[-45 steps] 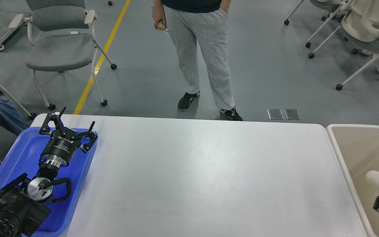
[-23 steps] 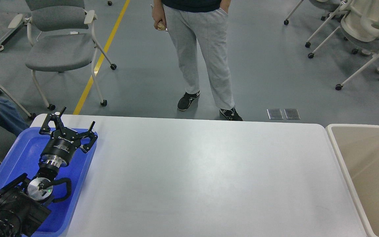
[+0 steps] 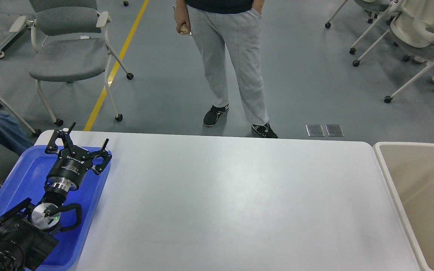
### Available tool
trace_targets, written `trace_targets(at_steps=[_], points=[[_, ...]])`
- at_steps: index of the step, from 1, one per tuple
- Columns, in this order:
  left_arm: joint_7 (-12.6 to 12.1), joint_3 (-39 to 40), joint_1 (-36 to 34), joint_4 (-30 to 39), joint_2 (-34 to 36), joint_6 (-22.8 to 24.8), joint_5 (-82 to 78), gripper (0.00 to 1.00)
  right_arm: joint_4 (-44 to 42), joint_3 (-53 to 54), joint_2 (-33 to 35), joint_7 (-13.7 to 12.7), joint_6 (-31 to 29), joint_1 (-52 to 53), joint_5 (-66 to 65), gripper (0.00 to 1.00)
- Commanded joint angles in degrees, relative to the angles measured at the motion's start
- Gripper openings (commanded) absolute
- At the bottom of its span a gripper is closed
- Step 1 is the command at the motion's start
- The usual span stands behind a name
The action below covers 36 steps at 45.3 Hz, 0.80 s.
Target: Tidy desktop
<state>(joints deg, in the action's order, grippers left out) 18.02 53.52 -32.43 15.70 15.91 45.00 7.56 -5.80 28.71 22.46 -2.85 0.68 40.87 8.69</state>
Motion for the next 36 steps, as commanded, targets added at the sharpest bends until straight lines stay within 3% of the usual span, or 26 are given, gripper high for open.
trace_targets(at_steps=[1,15,25,36], points=[[0.0,0.0,0.0,-0.1,0.0,0.0,0.1,1.0,-0.2,1.3,0.9,10.3,-10.0,2.2,1.3,1.0],[0.1,0.0,0.0,-0.1,0.0,0.0,0.1,1.0,-0.1,8.2,2.2,10.3,-26.9,9.6,5.9,1.0],[0.1,0.0,0.0,-0.1,0.0,0.0,0.1,1.0,4.8,9.5,1.8,3.3,-30.6,14.8,10.8,1.0],[0.1,0.0,0.0,-0.1,0.0,0.0,0.1,1.0,22.4,9.7,2.2,2.3,-30.7,15.6,15.7,1.0]])
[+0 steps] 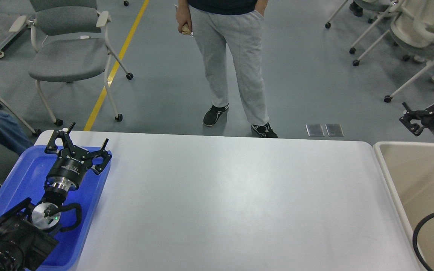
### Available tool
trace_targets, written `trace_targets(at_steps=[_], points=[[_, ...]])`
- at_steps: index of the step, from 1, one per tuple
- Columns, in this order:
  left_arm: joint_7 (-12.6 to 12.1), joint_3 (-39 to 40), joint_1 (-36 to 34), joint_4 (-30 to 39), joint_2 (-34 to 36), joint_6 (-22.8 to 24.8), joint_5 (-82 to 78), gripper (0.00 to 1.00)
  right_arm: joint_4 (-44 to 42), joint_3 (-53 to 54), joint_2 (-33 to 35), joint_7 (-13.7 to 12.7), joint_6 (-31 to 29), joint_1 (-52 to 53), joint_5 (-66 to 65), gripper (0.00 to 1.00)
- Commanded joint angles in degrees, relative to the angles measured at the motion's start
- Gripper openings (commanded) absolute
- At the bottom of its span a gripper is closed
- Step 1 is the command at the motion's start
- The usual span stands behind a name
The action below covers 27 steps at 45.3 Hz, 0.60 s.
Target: Tidy desktop
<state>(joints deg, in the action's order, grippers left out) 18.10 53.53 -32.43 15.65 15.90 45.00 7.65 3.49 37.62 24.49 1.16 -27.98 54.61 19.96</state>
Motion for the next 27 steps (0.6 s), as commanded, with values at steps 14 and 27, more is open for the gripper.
trace_targets(at_steps=[14,27], points=[[0.0,0.0,0.0,0.0,0.0,0.0,0.0,1.0,20.2,9.9,-5.9,-1.7,-3.0,-2.1,5.1,1.0],[0.0,0.0,0.0,0.0,0.0,0.0,0.0,1.0,18.3,10.5,-7.1,-1.8,-8.1,-13.2,5.1,1.0]])
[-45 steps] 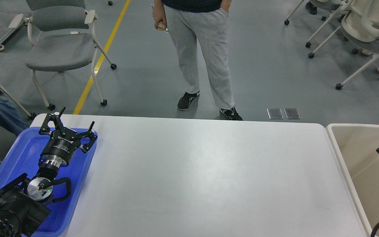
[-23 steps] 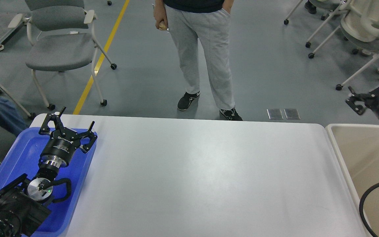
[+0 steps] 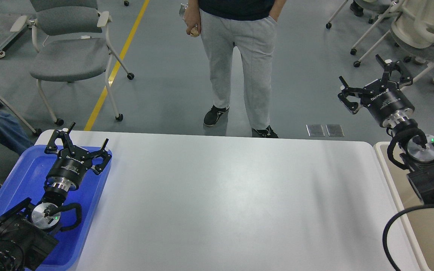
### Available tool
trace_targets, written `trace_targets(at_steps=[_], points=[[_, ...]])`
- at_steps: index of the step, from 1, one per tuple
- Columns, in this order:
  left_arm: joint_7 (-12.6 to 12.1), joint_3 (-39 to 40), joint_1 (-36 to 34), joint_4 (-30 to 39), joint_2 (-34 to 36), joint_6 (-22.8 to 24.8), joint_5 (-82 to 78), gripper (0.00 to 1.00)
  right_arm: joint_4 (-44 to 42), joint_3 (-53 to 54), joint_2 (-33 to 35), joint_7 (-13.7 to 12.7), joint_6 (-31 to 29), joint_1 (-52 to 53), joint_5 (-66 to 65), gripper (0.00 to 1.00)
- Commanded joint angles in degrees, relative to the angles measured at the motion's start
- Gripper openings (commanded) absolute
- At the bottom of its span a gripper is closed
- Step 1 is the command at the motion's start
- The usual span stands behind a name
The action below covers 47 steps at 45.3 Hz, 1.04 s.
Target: Tidy desktop
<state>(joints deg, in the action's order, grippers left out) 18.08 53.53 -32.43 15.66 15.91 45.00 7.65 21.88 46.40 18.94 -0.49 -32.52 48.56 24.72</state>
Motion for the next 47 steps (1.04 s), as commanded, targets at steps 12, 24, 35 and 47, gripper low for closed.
trace_targets(at_steps=[12,24,35,47], points=[[0.0,0.0,0.0,0.0,0.0,0.0,0.0,1.0,-7.1,2.9,-2.0,-0.1,-4.9,-10.1,0.2,1.0],[-0.1,0.0,0.0,0.0,0.0,0.0,0.0,1.0,-13.1,3.0,-3.3,0.4,-4.8,-10.9,0.2,1.0],[0.0,0.0,0.0,0.0,0.0,0.0,0.0,1.0,-12.6,2.4,-3.2,0.6,-4.9,-11.1,-0.5,1.0],[0.0,0.0,0.0,0.1,0.0,0.0,0.0,1.0,-12.5,2.5,-5.8,0.7,-4.9,-11.0,-0.5,1.0]])
